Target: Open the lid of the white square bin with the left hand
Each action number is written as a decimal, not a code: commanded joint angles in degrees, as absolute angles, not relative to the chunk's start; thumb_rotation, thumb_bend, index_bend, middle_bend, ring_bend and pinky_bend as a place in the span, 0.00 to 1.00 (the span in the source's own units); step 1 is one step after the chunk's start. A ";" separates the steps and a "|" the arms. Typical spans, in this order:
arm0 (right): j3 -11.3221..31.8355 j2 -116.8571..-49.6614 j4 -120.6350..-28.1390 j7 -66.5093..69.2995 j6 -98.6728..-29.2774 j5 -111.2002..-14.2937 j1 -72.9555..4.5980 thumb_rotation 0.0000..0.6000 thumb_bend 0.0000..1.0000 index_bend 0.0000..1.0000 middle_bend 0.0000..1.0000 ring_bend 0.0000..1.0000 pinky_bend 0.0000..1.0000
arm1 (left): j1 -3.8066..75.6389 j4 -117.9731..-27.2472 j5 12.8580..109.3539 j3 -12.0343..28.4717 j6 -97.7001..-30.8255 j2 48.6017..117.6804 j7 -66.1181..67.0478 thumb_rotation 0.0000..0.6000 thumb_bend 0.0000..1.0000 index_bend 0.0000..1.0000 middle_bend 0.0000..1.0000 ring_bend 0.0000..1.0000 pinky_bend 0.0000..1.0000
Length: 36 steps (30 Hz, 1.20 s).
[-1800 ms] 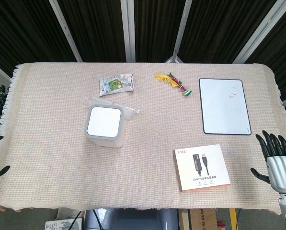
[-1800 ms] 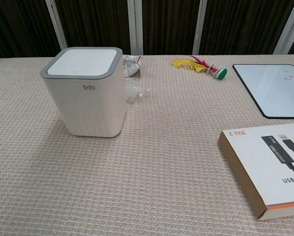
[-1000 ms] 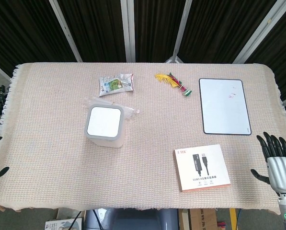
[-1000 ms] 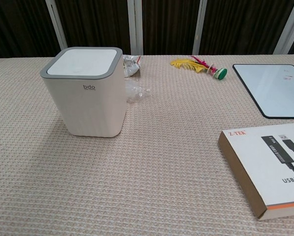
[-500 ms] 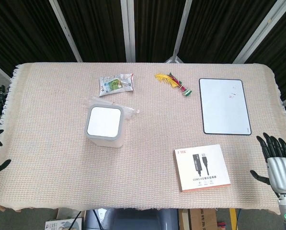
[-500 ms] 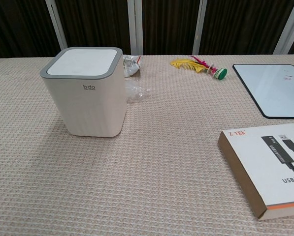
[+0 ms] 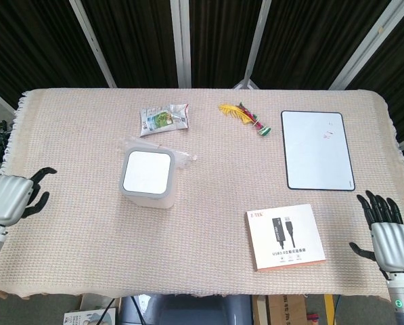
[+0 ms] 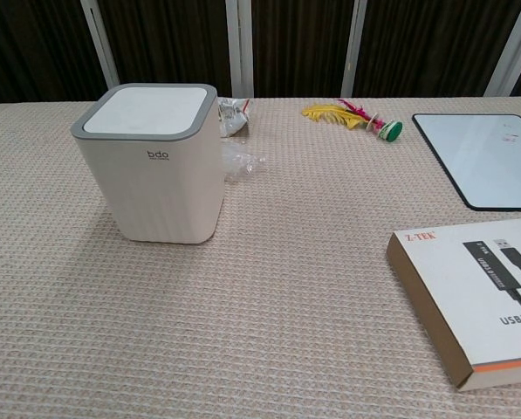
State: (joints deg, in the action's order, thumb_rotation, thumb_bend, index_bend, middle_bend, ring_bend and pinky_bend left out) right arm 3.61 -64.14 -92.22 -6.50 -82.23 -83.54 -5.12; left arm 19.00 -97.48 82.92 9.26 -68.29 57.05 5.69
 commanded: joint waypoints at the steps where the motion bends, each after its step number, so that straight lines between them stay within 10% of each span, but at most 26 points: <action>1: 3.52 -64.36 -92.02 -6.85 -81.79 -83.21 -5.22 1.00 0.13 0.09 0.04 0.01 0.03 | 24.06 -100.33 78.67 11.06 -60.75 56.15 5.19 1.00 0.61 0.34 0.90 0.84 0.74; 36: 3.82 -64.63 -91.16 -7.07 -80.38 -81.40 -5.63 1.00 0.13 0.09 0.04 0.02 0.03 | 38.73 -114.11 63.55 13.29 -53.85 60.86 22.43 1.00 0.71 0.39 0.91 0.85 0.74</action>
State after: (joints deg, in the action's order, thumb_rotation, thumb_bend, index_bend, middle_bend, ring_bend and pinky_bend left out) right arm 3.83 -64.64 -91.15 -7.08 -80.37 -81.39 -5.64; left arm 38.39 -113.73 64.09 13.43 -53.57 60.72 21.84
